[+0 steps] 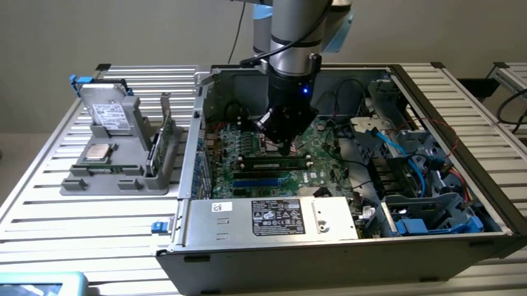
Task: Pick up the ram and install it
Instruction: 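Press down the ram until it locks into place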
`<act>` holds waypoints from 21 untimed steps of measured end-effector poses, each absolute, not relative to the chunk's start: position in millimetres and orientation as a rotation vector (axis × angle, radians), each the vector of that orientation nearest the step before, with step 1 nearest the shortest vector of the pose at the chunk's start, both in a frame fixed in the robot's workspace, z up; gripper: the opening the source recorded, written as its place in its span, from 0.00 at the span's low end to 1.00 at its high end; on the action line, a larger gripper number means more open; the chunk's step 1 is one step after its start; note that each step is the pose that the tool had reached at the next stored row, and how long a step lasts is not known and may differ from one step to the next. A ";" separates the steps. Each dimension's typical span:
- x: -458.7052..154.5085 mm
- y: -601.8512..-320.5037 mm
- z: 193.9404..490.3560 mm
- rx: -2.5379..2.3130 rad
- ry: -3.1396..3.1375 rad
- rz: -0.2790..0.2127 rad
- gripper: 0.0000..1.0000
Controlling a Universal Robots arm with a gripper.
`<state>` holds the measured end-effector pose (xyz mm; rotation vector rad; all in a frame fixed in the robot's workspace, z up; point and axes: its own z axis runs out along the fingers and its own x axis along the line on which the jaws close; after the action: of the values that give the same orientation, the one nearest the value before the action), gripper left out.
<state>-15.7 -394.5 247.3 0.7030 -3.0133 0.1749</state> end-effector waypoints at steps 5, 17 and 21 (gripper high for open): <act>-15.7 -394.6 247.4 0.642 -3.030 0.198 0.11; -15.8 -394.6 247.4 0.447 -3.081 0.204 0.11; -15.7 -394.6 247.5 0.377 -3.091 0.205 0.11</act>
<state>-15.7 -394.6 247.5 0.3775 -3.0915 0.2047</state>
